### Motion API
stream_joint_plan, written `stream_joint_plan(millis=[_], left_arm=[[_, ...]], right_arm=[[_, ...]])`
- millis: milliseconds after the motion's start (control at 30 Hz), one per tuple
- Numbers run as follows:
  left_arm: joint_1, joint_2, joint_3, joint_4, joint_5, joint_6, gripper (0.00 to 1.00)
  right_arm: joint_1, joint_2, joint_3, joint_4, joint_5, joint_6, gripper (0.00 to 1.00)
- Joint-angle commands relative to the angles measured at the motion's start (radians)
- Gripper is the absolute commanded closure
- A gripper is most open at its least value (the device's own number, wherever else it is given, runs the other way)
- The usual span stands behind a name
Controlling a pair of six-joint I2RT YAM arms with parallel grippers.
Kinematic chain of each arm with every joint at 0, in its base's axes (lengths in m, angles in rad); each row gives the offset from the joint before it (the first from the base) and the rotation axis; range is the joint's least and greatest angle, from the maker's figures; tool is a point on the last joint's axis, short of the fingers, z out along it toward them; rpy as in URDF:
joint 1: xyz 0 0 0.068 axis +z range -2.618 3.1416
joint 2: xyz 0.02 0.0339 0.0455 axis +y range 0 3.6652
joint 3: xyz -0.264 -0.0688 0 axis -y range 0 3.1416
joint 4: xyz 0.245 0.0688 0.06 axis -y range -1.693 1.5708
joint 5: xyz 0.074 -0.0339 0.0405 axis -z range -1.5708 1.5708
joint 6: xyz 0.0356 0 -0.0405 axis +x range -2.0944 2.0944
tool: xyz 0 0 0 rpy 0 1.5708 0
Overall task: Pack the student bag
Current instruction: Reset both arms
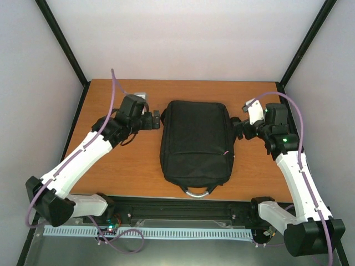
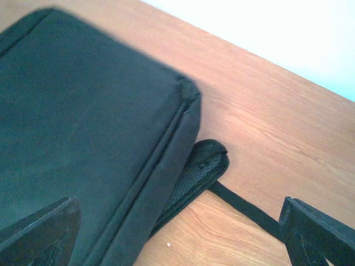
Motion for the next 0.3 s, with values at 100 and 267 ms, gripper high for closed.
stream_joint_plan(millis=[100, 267], left_arm=[[0.008, -0.166, -0.166, 0.006, -0.417, 0.086, 0.00], [0.008, -0.261, -0.313, 0.111, -0.468, 0.040, 0.00]], right_arm=[[-0.013, -0.082, -0.032, 0.158, 0.118, 0.367, 0.00], [-0.014, -0.183, -0.174, 0.245, 0.087, 0.328, 0.00]])
